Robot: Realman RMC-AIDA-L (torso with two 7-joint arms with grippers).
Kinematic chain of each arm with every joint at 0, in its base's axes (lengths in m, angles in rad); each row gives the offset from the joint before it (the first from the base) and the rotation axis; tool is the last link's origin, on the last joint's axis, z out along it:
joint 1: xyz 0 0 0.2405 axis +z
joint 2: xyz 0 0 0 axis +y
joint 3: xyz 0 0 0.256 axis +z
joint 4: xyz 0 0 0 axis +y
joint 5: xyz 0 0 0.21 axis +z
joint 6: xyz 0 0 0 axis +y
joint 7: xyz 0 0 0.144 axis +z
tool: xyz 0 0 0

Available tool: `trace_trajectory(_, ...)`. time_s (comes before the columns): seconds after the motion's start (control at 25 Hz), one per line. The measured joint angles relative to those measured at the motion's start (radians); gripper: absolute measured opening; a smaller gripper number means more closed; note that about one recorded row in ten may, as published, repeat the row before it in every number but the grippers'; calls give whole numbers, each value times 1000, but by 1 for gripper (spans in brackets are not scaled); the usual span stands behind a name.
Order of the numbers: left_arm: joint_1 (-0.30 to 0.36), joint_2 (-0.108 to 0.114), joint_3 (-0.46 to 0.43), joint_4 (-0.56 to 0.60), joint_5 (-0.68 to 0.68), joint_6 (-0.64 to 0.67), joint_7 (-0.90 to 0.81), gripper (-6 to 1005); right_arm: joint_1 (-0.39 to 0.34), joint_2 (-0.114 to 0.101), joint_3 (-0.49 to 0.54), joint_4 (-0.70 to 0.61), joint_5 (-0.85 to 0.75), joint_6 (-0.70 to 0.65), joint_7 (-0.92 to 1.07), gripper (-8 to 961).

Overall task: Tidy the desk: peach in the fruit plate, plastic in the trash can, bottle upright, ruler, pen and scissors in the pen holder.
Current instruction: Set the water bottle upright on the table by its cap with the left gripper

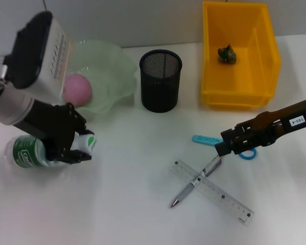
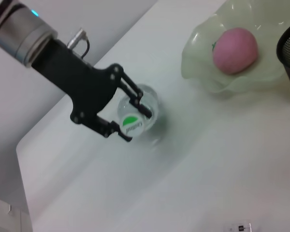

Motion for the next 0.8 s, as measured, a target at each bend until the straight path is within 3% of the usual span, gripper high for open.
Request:
trace_trajectory(0.6,11,5,-294,-26,-126,-14,-125,444,-3,4,-2,-10,-11,-9,-115,739)
trace_trajectory(0.8,21,6,-356,-45,-150,-14,-131,444,0,2,-4,-11,-8,-10,-144,739)
